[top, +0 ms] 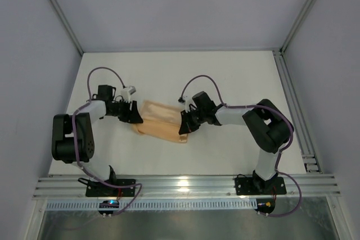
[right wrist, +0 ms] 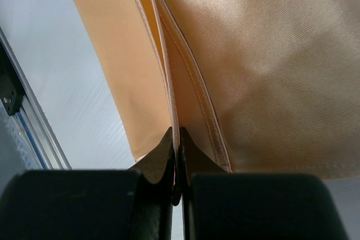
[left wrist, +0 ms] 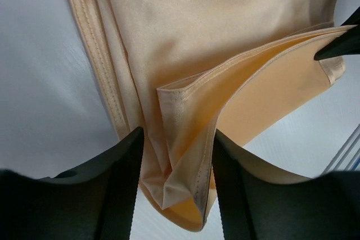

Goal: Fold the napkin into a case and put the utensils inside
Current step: Fold the lower triangle-folded napkin at the center of the board.

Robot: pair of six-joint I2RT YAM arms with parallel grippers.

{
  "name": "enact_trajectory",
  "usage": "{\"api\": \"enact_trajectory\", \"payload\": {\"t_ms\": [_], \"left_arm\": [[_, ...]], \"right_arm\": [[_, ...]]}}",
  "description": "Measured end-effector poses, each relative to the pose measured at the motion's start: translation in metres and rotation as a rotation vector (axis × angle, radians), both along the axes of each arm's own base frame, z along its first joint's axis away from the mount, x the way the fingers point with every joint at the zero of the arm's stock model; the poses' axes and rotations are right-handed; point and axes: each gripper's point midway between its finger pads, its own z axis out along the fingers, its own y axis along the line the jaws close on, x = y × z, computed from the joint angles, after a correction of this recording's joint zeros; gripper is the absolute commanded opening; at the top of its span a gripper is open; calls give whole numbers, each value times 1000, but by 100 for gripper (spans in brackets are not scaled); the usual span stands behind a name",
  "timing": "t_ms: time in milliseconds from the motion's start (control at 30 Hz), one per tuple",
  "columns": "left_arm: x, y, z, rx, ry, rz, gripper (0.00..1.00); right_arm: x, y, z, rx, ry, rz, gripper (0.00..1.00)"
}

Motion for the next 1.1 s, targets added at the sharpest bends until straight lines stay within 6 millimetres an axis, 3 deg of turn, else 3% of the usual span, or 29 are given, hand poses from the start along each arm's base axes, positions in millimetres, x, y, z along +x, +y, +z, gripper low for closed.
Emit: {"api": "enact_trajectory", "payload": {"t_ms": [167,333,533,700,767,1000,1100], "left_arm": [[15,13,27,9,-59,24,56],[18,30,49,78,-137,-4,42],[-16,33,41,116,-75,-119,32],[-26,33,36,120,-55,-149,17],[-26,32,36,117,-57,-149,17],[-32,29,40,97,-57,-189,45],[-37,27,42,94,-58,-210,45]], "right_arm": [[1,-1,0,-1,2,-3,3],[1,-1,-1,1,8,-3,3],[1,-1,-1,2,9,-4,3],[1,-1,-1,2,9,-5,3],[1,-1,-1,2,9,-5,3],[2,-2,-1,2,9,-6,3],[2,-2,0,3,10,-5,3]]}}
